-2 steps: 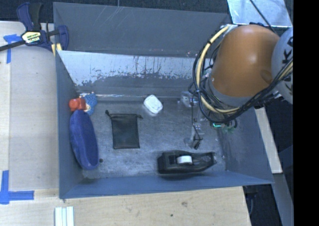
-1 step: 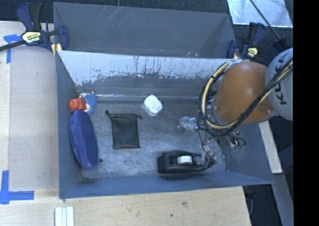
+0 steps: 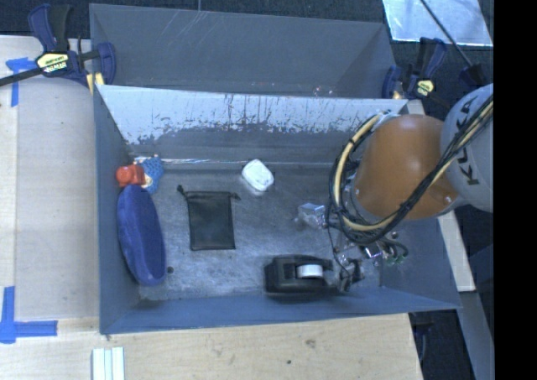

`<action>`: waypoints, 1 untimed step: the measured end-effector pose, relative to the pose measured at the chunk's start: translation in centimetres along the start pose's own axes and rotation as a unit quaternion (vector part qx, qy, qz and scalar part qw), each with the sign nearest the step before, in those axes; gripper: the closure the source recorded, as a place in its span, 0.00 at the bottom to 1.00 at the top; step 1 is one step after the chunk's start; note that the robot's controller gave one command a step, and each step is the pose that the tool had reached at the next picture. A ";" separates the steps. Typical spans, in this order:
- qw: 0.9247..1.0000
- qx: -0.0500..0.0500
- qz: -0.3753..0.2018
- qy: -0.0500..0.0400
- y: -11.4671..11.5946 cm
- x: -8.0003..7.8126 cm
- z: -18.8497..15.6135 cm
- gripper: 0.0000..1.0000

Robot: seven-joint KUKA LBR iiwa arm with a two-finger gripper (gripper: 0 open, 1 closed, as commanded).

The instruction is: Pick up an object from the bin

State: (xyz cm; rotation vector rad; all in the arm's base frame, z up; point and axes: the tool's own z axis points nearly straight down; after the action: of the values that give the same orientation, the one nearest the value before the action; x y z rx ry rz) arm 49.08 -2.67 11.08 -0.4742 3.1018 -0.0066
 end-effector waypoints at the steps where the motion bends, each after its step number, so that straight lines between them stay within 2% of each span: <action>1: 0.981 0.002 -0.193 0.004 4.3 -0.7 3.8 0.00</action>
Offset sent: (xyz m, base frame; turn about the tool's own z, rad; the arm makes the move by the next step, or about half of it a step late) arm -0.0076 0.0498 -0.0408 -0.3924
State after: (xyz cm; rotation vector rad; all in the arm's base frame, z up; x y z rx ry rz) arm 48.52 1.65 7.23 -1.0669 2.9599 -0.0171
